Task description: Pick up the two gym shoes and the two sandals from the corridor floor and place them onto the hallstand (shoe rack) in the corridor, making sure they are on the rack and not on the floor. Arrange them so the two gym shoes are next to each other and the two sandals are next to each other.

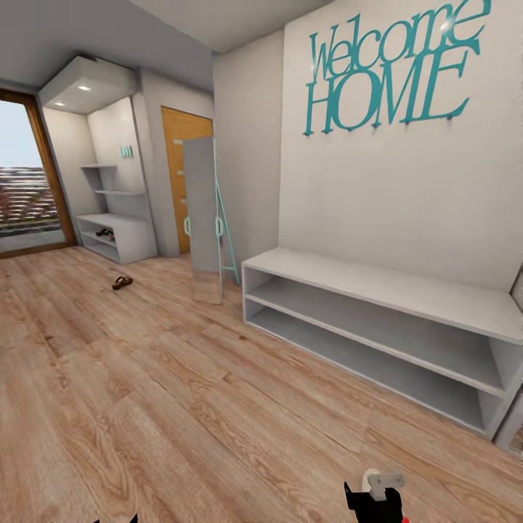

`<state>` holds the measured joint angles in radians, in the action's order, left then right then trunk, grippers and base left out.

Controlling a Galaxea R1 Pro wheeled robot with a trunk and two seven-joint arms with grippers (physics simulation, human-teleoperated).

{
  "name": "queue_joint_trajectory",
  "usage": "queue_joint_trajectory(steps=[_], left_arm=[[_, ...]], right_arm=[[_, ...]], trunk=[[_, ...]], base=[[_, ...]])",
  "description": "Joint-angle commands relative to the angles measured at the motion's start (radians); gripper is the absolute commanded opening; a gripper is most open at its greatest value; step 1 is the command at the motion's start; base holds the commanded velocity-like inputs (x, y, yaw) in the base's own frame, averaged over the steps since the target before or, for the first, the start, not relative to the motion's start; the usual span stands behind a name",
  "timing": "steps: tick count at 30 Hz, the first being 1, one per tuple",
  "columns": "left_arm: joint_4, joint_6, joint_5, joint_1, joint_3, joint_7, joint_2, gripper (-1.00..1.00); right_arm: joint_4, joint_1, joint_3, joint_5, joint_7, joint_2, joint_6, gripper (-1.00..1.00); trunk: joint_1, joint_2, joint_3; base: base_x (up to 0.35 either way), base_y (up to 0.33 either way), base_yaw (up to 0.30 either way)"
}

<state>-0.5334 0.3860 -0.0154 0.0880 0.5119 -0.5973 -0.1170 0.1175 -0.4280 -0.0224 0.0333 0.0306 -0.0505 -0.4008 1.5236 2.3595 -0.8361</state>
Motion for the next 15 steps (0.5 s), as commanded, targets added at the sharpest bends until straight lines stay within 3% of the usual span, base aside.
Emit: queue_joint_trajectory(steps=[1,8,15], left_arm=[[0.001,0.001,-0.002,0.001,0.005,-0.009,0.0,1.0],[0.001,0.001,-0.002,0.001,0.005,-0.009,0.0,1.0],[0.001,0.001,-0.002,0.001,0.004,-0.009,0.0,1.0]], right_arm=[[-0.001,-0.001,-0.002,0.003,0.003,0.0,-0.003,1.0],[-0.001,-0.001,-0.002,0.003,0.003,0.0,-0.003,1.0],[-0.001,-0.001,-0.002,0.003,0.003,0.0,-0.003,1.0]], trunk=[[0.0,0.0,-0.001],[0.0,0.0,-0.001],[0.0,0.0,-0.001]], base=[[-0.031,0.0,0.0],[-0.015,-0.002,0.0],[-0.135,-0.165,0.0]])
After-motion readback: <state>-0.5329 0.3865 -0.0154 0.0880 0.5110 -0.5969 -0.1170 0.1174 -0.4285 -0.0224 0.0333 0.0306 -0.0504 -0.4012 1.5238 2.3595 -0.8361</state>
